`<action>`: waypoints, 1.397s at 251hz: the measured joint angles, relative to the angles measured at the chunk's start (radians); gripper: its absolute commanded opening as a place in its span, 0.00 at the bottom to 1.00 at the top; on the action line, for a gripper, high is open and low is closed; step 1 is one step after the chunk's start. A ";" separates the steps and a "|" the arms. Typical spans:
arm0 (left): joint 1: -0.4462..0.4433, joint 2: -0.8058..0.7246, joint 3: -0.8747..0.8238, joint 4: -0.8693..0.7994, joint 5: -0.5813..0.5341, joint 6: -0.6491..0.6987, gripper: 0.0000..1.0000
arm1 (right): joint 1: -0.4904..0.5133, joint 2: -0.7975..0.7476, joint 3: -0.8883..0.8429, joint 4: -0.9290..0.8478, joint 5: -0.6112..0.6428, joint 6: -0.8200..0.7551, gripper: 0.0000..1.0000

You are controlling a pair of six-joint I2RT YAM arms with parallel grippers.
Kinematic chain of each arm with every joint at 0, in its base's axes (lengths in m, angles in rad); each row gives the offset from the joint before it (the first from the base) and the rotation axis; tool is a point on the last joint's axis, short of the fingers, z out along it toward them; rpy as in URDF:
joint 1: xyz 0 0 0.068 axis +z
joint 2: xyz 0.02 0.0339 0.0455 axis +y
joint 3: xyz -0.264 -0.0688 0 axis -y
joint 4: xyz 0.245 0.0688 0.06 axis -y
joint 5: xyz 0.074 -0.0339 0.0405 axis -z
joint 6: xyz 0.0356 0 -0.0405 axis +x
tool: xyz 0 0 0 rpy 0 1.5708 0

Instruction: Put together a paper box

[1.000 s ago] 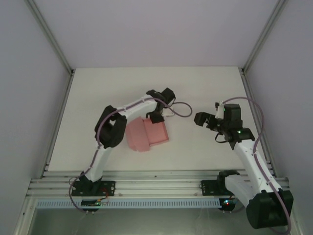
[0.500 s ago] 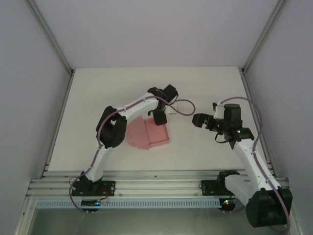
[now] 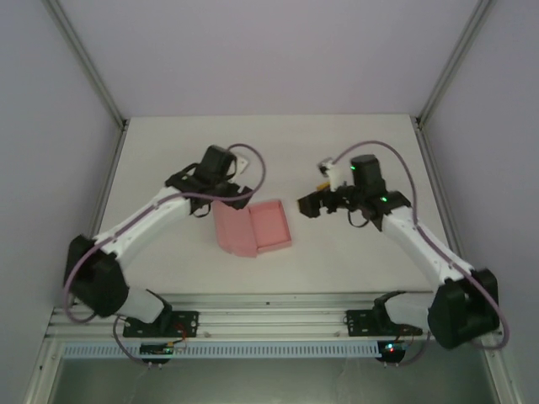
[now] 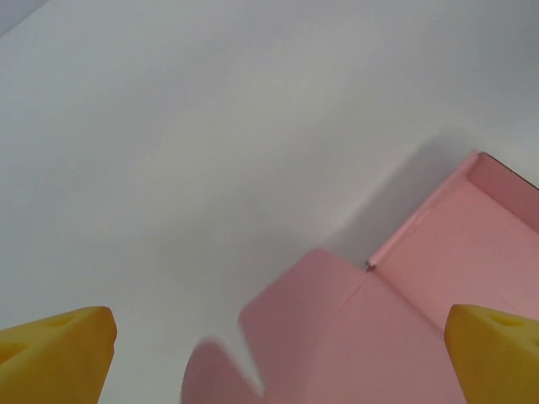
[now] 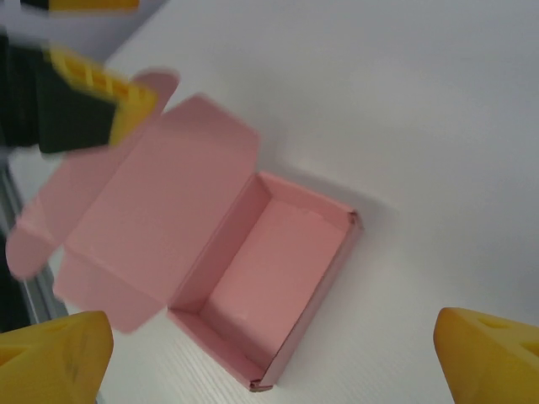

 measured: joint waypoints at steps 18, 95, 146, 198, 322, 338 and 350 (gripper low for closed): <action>0.068 -0.147 -0.135 0.067 0.029 -0.133 1.00 | 0.094 0.135 0.124 -0.062 0.039 -0.114 1.00; 0.245 -0.559 -0.476 0.151 0.071 -0.439 1.00 | 0.221 0.716 0.641 -0.373 0.174 -0.489 0.92; 0.271 -0.578 -0.508 0.143 0.082 -0.488 1.00 | 0.248 0.900 0.795 -0.483 0.301 -0.547 0.69; 0.273 -0.578 -0.510 0.144 0.104 -0.503 1.00 | 0.277 0.948 0.832 -0.483 0.379 -0.505 0.18; 0.273 -0.570 -0.509 0.151 0.123 -0.538 1.00 | 0.277 0.697 0.502 -0.391 0.768 0.319 0.04; 0.273 -0.550 -0.501 0.153 0.132 -0.542 1.00 | 0.277 0.655 0.450 -0.396 0.795 0.447 0.05; 0.273 -0.531 -0.491 0.155 0.137 -0.547 1.00 | 0.277 0.636 0.425 -0.405 0.798 0.521 0.06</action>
